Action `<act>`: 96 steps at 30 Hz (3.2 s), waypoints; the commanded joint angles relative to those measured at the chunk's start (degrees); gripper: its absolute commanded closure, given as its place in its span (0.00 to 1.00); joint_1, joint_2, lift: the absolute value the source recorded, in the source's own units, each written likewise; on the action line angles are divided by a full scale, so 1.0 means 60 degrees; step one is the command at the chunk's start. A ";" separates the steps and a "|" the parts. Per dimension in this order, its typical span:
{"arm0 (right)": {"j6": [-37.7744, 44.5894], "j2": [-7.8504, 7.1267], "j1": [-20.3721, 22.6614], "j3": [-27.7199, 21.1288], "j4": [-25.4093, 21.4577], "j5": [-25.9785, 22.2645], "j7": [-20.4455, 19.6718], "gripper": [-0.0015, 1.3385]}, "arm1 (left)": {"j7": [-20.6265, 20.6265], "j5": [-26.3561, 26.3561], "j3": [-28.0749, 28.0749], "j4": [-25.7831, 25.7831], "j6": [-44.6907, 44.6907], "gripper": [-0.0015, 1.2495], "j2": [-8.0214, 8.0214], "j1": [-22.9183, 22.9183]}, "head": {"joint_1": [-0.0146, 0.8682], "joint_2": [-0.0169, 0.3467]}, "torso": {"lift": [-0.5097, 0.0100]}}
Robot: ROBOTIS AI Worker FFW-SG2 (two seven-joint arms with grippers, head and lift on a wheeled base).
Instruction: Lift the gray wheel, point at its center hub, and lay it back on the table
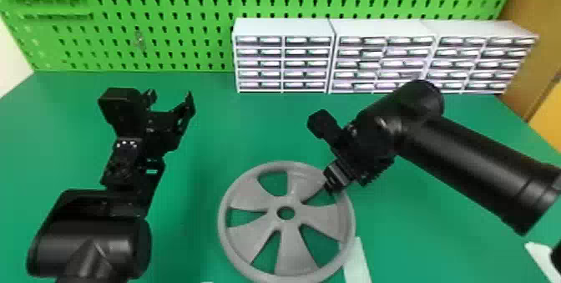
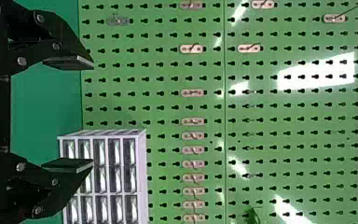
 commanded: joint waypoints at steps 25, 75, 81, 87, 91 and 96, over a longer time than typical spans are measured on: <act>-0.0611 0.0129 0.0514 -0.1981 -0.0546 0.1101 0.0000 0.93 | 0.0000 0.0191 -0.0070 -0.0117 0.0059 0.41 0.0003 0.0031 | 0.80 0.18 | 0.80; -0.6647 0.1198 0.2652 -0.5804 -0.1543 0.4485 -0.1157 0.93 | 0.1392 0.0337 -0.1388 -0.3091 0.1026 0.41 0.0003 0.0968 | 0.80 0.18 | 0.80; -0.8126 0.1330 0.2960 -0.6156 -0.1572 0.4866 -0.1523 0.93 | 0.1377 0.0366 -0.1344 -0.3105 0.1040 0.41 0.0003 0.1012 | 0.80 0.18 | 0.80; -0.9532 0.1330 0.3092 -0.6288 -0.1484 0.5144 -0.1582 0.93 | 0.1392 0.0381 -0.1359 -0.3120 0.1040 0.41 0.0003 0.1012 | 0.80 0.18 | 0.80; -1.0177 0.1388 0.3150 -0.6449 -0.1411 0.5423 -0.1743 0.93 | 0.1377 0.0396 -0.1344 -0.3120 0.1040 0.41 0.0003 0.1012 | 0.80 0.18 | 0.80; -1.1100 0.1506 0.3209 -0.6595 -0.1191 0.5804 -0.1963 0.93 | 0.1392 0.0410 -0.1344 -0.3120 0.1040 0.41 0.0003 0.1012 | 0.80 0.18 | 0.80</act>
